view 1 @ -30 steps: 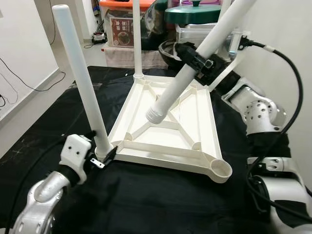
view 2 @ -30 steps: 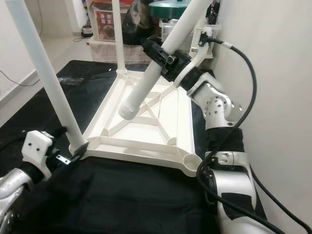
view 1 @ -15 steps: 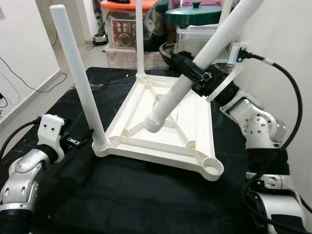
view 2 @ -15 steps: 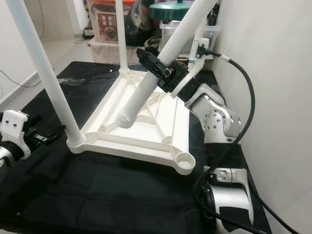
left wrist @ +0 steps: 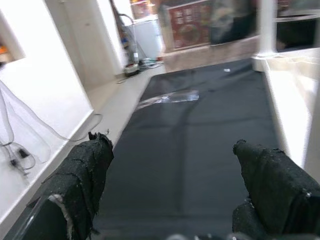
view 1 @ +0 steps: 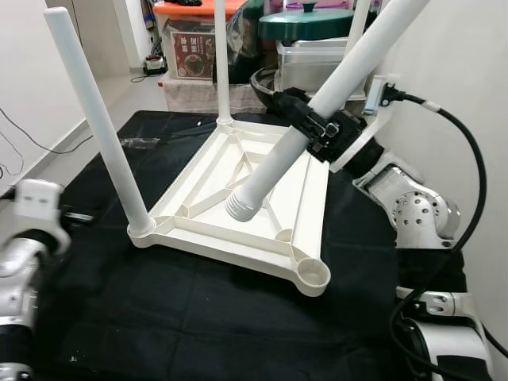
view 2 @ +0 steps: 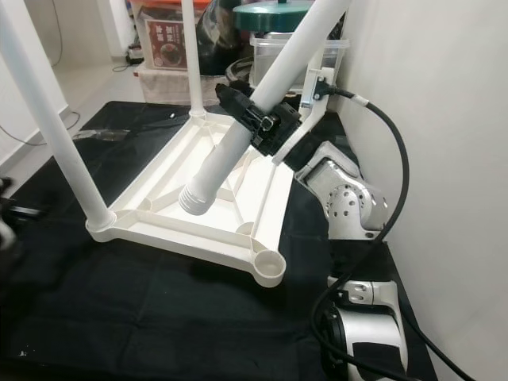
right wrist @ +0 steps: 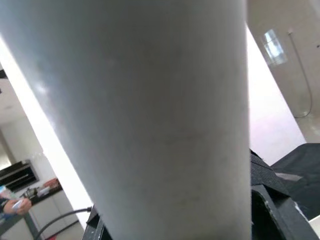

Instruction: Building children table

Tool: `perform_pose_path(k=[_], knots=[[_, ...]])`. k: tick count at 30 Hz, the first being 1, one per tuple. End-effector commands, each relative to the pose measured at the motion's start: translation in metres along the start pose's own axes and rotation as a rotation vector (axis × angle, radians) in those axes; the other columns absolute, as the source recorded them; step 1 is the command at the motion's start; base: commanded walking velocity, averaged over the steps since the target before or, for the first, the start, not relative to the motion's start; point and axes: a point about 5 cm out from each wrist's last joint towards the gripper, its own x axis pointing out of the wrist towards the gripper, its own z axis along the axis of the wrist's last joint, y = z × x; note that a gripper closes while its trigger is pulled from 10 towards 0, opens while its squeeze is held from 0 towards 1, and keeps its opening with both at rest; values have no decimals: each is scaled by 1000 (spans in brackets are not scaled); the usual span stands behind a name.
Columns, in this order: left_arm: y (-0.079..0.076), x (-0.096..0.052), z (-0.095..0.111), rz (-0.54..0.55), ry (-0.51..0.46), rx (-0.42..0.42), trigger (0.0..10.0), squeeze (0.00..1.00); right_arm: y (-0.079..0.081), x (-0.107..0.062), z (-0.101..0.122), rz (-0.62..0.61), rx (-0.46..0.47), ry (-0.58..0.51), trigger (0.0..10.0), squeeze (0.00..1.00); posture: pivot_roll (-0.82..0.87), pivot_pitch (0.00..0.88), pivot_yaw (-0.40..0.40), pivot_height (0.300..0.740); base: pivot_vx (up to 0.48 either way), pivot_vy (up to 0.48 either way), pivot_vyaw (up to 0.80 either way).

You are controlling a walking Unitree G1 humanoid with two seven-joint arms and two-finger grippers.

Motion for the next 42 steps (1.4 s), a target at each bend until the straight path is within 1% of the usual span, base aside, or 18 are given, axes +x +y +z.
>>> perform_pose_path(k=[1,6,8,9,10,12,13,14,16,17,18,25,28,32,34,38,40,42], knots=[[16,-4,-2,66,7,13,10000,0,6,-2,1,35,-14,10,0,0,-28,0,-4,740,0,0,0],[11,-6,-1,52,-16,-1,10000,0,8,-4,1,56,-32,24,0,0,-24,0,-6,740,0,0,0],[-3,-10,0,-24,-37,-25,10000,0,10,-5,1,84,-50,35,0,0,-25,0,-2,740,0,0,0],[-17,-14,1,-95,-50,-54,10000,0,11,-6,4,116,-60,39,0,0,-25,0,-2,740,0,0,0],[-38,-23,3,-195,-60,-93,10000,0,13,-7,10,169,-75,48,0,0,-24,0,-4,740,0,0,0],[-67,-38,5,-332,-66,-143,10000,0,16,-8,17,242,-96,60,0,0,-23,0,-8,740,0,0,0],[-79,-46,4,-394,-58,-156,10000,0,17,-9,19,267,-100,65,0,0,-23,0,-8,740,0,0,0],[-79,-46,4,-394,-58,-156,10000,0,17,-9,19,267,-100,65,0,0,-23,0,-8,740,0,0,0],[-104,-64,1,-521,-30,-187,10000,0,16,-11,24,329,-115,81,0,0,-10,0,-17,740,0,0,0],[-104,-64,1,-521,-30,-187,10000,0,16,-11,24,329,-115,81,0,0,-10,0,-17,740,0,0,0],[-126,-83,-3,-627,6,-219,10000,0,14,-12,26,383,-136,111,0,0,-2,0,-24,740,0,0,0],[-137,-94,-4,-691,22,-242,10000,0,14,-11,28,467,-134,137,0,0,9,0,-32,740,0,0,0],[-140,-99,4,-759,49,-246,10000,0,18,-6,28,572,-158,160,0,0,13,0,-32,740,0,0,0],[-143,-100,4,-785,55,-229,10000,0,19,-5,27,585,-154,159,0,0,13,0,-31,740,0,0,0],[-153,-101,8,-865,63,-196,10000,0,20,-3,24,619,-146,164,0,0,7,0,-30,740,0,0,0],[-158,-100,10,-899,57,-189,10000,0,21,-2,23,630,-139,164,0,0,7,0,-30,740,0,0,0],[-165,-94,13,-941,39,-159,10000,0,25,1,17,656,-120,170,0,0,-3,0,-27,740,0,0,0],[-165,-94,13,-941,39,-159,10000,0,25,1,17,656,-120,170,0,0,-3,0,-27,740,0,0,0]])
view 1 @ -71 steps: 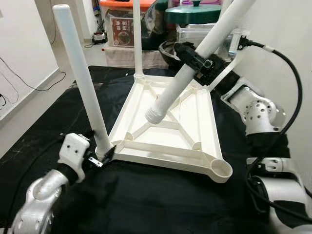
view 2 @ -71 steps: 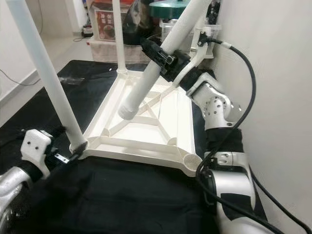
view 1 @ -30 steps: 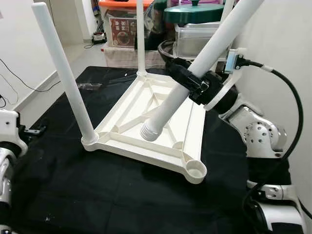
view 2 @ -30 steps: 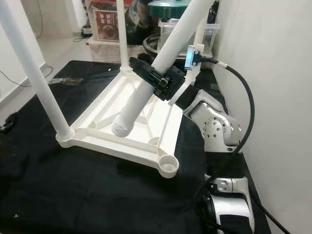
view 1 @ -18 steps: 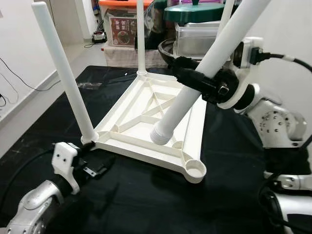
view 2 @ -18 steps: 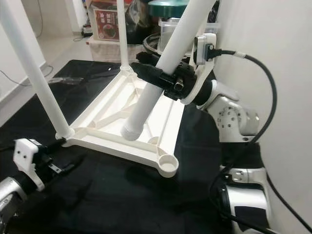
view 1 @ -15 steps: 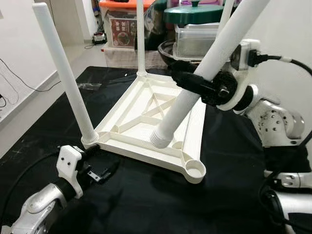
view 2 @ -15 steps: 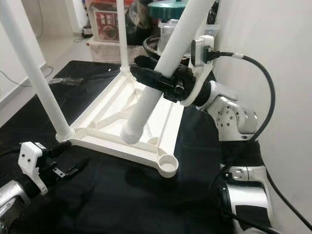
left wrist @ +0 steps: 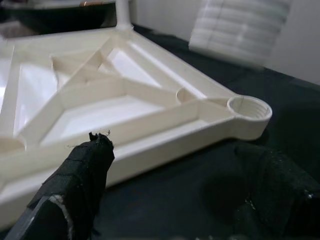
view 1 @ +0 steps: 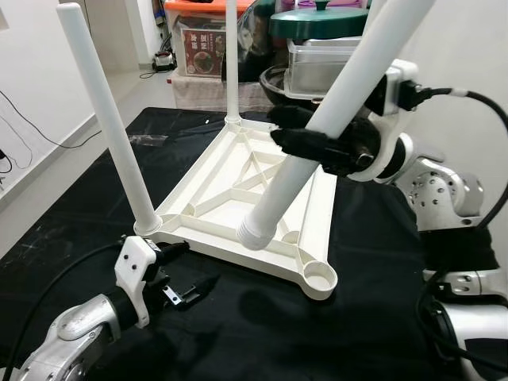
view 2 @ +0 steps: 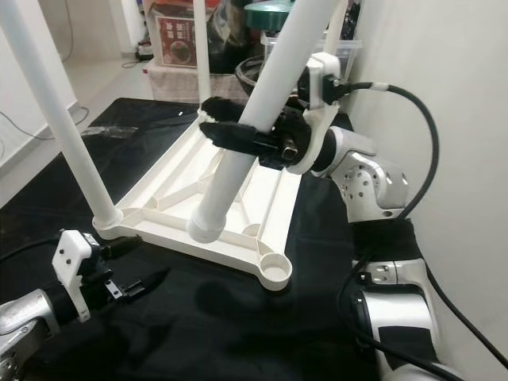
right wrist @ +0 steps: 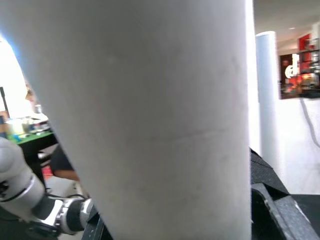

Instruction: Building children table

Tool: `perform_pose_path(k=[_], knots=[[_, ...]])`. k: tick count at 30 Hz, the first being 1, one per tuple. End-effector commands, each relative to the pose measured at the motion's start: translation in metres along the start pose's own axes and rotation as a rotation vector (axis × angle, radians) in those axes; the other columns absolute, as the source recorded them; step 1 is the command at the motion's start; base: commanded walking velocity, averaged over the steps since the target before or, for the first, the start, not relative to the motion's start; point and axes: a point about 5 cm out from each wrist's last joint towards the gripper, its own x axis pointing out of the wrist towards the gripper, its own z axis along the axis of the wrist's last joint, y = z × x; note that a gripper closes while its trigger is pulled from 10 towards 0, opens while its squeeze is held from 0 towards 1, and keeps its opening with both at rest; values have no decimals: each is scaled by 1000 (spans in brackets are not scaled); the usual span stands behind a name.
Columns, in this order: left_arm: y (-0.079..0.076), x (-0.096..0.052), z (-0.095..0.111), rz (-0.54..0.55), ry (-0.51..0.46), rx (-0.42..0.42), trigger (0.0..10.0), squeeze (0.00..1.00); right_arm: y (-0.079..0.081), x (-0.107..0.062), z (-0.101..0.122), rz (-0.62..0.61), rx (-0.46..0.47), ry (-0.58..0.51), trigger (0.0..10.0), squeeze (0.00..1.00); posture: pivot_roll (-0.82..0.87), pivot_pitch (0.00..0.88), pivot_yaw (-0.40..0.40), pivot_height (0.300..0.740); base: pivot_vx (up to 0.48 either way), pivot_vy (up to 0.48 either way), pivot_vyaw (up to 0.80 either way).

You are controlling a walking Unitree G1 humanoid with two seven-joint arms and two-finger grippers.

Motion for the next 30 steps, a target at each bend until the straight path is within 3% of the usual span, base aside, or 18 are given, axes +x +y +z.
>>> perform_pose_path(k=[1,3,5,6,7,22,30], knots=[[0,-1,-4,-11,35,4,10000,0,2,3,5,22,-26,2,0,0,-3,0,-27,740,0,0,0],[2,15,6,-59,15,43,10000,0,6,14,-5,62,2,-1,0,0,-13,0,-19,740,0,0,0],[2,15,6,-59,15,43,10000,0,6,14,-5,62,2,-1,0,0,-13,0,-19,740,0,0,0],[6,28,16,-89,-7,70,10000,0,10,23,-12,86,24,-14,0,0,-20,0,-12,740,0,0,0],[7,30,18,-95,-12,74,10000,0,11,26,-13,91,29,-18,0,0,-24,0,-8,740,0,0,0],[1,52,29,-218,-26,114,10000,0,15,43,-29,93,74,-19,0,0,-31,0,-1,740,0,0,0],[-9,49,24,-306,26,152,10000,0,7,41,-33,3,131,-7,0,0,-36,0,2,740,0,0,0]])
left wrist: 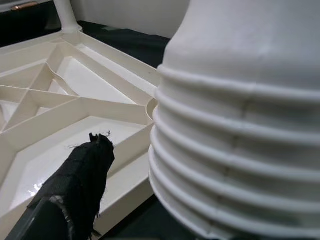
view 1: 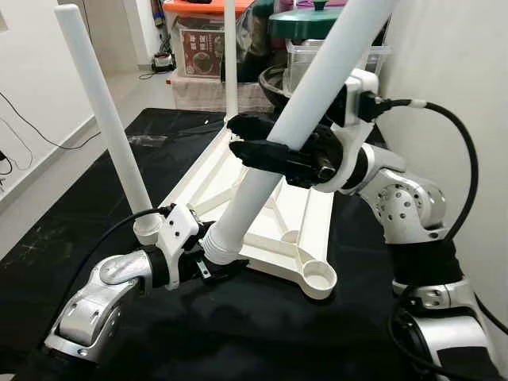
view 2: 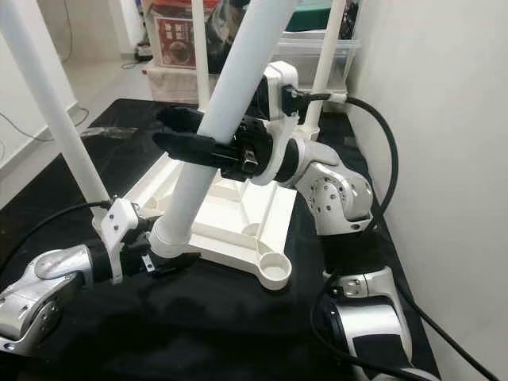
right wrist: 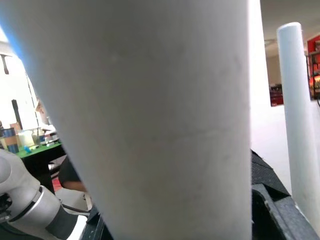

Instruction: Building children table

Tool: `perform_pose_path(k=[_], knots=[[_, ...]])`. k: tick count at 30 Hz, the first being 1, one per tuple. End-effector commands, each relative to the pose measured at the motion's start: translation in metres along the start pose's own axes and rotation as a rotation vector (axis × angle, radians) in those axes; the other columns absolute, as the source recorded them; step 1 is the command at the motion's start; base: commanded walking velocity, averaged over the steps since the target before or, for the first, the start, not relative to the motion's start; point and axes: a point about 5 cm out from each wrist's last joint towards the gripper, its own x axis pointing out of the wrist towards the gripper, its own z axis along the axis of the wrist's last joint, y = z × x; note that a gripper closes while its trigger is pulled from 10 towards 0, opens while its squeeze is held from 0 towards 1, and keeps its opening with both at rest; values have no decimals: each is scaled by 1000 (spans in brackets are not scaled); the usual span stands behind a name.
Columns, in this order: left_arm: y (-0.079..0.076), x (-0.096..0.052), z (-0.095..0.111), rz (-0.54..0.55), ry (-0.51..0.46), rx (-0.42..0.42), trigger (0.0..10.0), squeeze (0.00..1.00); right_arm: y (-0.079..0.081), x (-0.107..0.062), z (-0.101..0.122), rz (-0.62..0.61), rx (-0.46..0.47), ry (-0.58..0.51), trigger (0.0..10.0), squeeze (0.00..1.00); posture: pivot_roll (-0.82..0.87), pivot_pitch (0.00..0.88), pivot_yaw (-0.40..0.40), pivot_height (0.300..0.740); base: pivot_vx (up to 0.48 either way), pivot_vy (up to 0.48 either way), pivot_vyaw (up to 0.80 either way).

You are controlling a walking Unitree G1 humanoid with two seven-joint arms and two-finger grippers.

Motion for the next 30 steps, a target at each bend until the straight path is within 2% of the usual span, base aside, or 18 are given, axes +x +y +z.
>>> perform_pose_path(k=[1,11,12,18,24,30], knots=[[-12,1,12,-86,-26,67,10000,0,-5,1,-12,-21,69,30,0,0,-35,0,1,740,0,0,0],[-13,-7,9,-77,-5,114,10000,0,-15,-9,-4,-75,90,27,0,0,-32,0,-4,740,0,0,0],[-12,-12,8,-61,1,130,10000,0,-19,-13,1,-98,99,21,0,0,-28,0,-11,740,0,0,0],[-11,-18,6,-31,4,122,10000,0,-23,-18,6,-115,114,8,0,0,-24,0,-16,740,0,0,0],[-8,-18,4,10,-8,89,10000,0,-19,-18,6,-104,102,10,0,0,-28,0,-16,740,0,0,0],[-4,-8,9,6,-36,79,10000,0,-13,-10,-4,-82,80,32,0,0,-34,0,-10,740,0,0,0]])
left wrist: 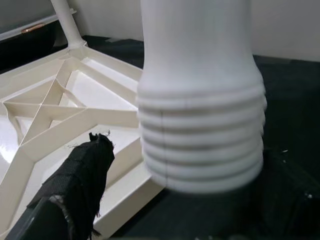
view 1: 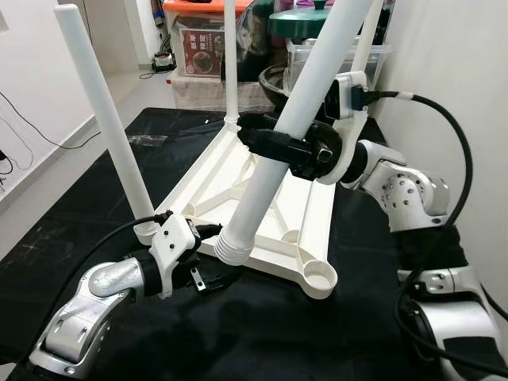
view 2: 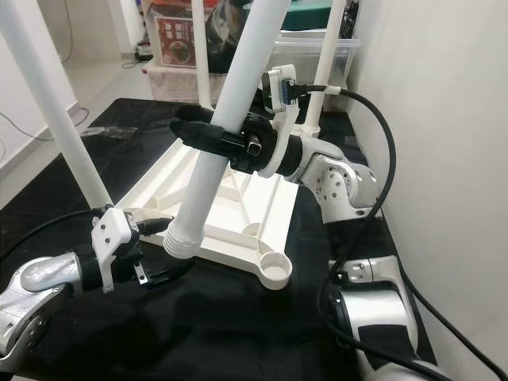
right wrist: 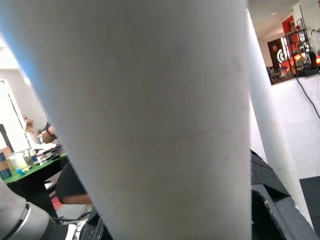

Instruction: Building children table

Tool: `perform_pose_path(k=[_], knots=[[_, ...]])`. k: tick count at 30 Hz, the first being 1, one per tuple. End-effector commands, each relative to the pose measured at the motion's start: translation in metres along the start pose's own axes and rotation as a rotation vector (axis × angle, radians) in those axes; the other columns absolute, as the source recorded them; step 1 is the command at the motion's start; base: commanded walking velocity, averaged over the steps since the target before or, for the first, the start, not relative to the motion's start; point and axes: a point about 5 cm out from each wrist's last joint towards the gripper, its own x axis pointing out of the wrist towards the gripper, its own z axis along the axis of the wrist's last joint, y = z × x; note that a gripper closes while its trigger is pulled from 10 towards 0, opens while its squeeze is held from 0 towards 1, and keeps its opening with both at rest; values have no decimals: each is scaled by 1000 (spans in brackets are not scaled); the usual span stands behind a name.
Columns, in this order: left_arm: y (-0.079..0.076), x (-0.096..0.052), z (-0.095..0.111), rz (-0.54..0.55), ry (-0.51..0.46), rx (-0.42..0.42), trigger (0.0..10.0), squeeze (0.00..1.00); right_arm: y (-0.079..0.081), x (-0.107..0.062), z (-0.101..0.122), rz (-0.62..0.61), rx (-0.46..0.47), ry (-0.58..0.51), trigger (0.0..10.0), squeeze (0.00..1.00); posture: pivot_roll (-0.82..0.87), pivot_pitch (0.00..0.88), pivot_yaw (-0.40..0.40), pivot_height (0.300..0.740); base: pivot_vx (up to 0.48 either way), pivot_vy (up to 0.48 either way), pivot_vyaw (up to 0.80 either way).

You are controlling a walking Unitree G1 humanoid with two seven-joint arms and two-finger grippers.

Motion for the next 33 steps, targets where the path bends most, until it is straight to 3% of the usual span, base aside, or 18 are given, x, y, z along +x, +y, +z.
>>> perform_pose_path(k=[1,10,11,12,24,25,26,27,28,31,32,33], knots=[[5,6,3,-1,-15,-16,10000,0,3,8,-5,15,-22,20,0,0,-35,0,-8,740,0,0,0],[4,16,5,-26,-51,-42,10000,0,5,14,-11,7,-37,25,0,0,-43,0,-3,740,0,0,0],[4,17,5,-24,-55,-49,4588,0,5,15,-11,4,-39,26,0,0,-43,0,-4,740,0,0,0],[4,17,5,-27,-66,-63,0,0,5,15,-12,1,-41,26,0,0,-43,0,-4,740,0,0,0],[2,11,-2,-5,-64,-95,0,0,1,14,-6,-74,-78,-12,0,0,-41,0,-9,740,0,0,0],[3,11,-2,1,-58,-83,0,0,-1,14,-8,-115,-83,8,5569,0,-40,0,-11,740,0,0,0],[4,11,-2,7,-49,-68,0,0,-3,14,-9,-145,-81,24,10000,0,-40,0,-11,740,0,0,0],[5,11,-1,16,-38,-44,7922,0,-6,13,-10,-196,-57,12,10000,1000,-40,0,-11,740,0,0,0],[8,12,0,33,-32,-21,10000,0,-8,12,-10,-228,-48,-4,10000,1000,-36,0,-12,740,0,0,0],[13,14,0,80,-7,32,10000,0,-12,12,-9,-298,-47,-25,10000,1000,-36,0,-12,740,0,0,0],[20,16,1,146,14,100,10000,0,-16,12,-11,-379,-51,-46,10000,325,-35,0,-14,740,0,0,0],[20,16,1,146,14,100,10000,0,-16,12,-11,-379,-51,-46,10000,325,-35,0,-14,740,0,0,0]])
